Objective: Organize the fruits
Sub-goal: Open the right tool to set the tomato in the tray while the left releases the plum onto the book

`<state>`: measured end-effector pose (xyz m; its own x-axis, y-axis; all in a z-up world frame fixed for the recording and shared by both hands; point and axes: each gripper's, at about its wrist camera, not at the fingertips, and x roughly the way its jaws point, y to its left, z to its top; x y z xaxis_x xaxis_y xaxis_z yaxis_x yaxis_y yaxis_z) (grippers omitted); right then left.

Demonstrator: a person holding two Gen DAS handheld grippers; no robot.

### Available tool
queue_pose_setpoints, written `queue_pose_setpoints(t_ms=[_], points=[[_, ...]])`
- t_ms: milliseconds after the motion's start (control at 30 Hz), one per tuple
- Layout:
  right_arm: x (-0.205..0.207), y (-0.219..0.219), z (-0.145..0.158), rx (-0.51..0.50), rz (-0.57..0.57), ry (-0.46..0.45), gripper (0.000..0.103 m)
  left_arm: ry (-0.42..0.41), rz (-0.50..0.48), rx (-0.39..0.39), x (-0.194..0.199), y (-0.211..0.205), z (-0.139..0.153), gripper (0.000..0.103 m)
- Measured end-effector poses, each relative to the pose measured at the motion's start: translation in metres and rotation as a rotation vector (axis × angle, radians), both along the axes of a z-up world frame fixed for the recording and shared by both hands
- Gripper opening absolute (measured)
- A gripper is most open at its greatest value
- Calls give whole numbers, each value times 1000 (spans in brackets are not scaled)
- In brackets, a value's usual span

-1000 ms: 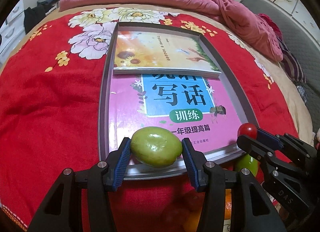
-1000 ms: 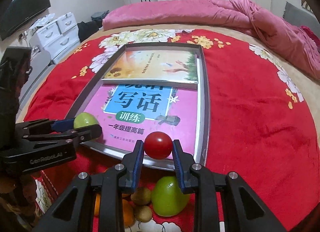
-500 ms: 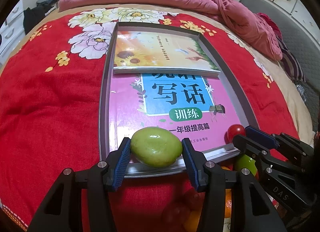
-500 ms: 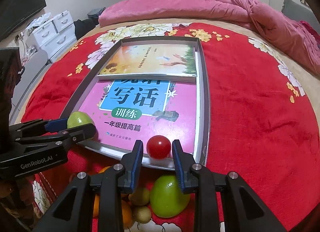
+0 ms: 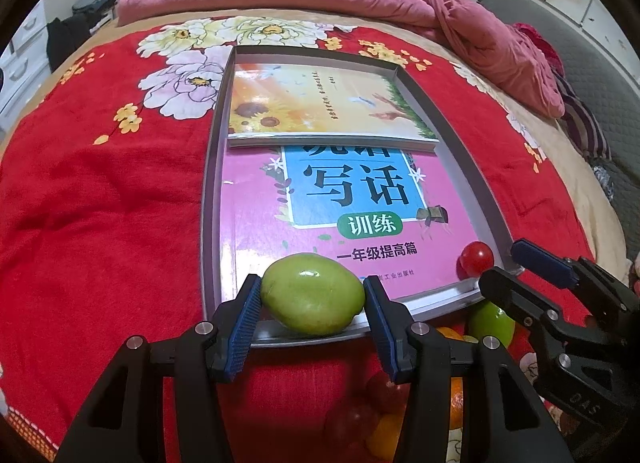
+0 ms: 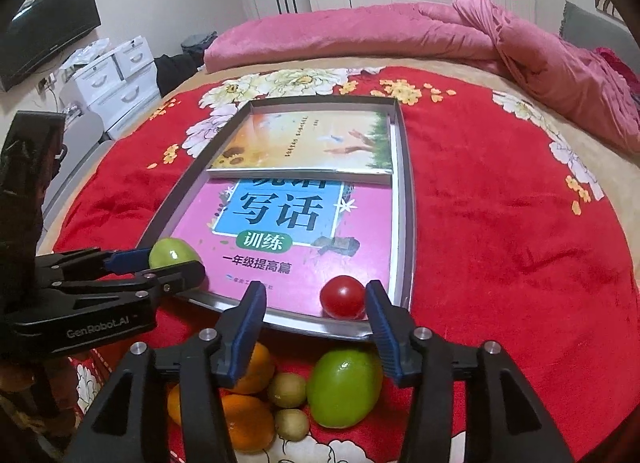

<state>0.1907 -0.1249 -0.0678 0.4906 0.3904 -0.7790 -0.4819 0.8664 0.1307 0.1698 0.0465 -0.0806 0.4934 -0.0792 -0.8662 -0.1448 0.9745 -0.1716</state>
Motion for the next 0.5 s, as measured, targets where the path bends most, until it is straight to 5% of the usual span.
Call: queue_pose_setpoints(t_ms=[167,500], points=[[-4,0,4,1,1,-21,61,-9,-1,1,-3,0,4,53],[-7,-8,10,13,-17,-31,63,-37,3,-3,-12,2,18,58]])
